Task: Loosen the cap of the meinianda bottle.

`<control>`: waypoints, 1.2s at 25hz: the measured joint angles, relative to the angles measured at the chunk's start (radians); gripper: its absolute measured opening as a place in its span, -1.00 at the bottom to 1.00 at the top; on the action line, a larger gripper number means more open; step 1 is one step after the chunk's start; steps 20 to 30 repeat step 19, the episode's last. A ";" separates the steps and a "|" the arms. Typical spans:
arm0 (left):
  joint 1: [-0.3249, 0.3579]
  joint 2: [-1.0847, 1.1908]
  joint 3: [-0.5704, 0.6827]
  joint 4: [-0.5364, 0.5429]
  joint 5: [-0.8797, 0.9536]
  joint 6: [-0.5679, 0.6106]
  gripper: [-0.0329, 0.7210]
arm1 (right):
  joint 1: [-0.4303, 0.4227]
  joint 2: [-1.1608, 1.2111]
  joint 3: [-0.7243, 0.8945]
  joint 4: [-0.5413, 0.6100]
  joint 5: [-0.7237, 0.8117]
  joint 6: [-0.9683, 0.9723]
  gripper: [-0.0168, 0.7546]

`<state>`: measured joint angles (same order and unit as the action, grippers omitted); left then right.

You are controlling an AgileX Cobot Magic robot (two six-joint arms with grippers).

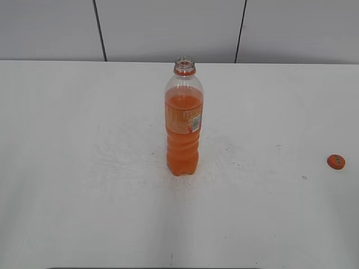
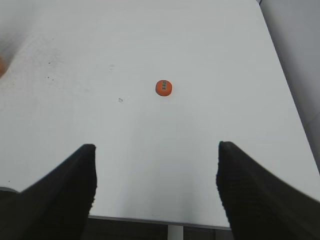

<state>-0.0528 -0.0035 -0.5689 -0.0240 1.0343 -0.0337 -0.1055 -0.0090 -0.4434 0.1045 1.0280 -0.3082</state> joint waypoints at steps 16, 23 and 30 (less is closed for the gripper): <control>0.048 -0.001 0.000 0.000 0.000 0.000 0.50 | 0.046 0.000 0.000 -0.003 -0.001 0.001 0.50; 0.048 -0.001 0.000 0.000 0.000 0.000 0.50 | 0.046 0.000 0.000 -0.003 -0.001 0.002 0.50; 0.048 -0.001 0.000 0.000 0.000 0.000 0.50 | 0.046 0.000 0.000 -0.003 -0.001 0.002 0.50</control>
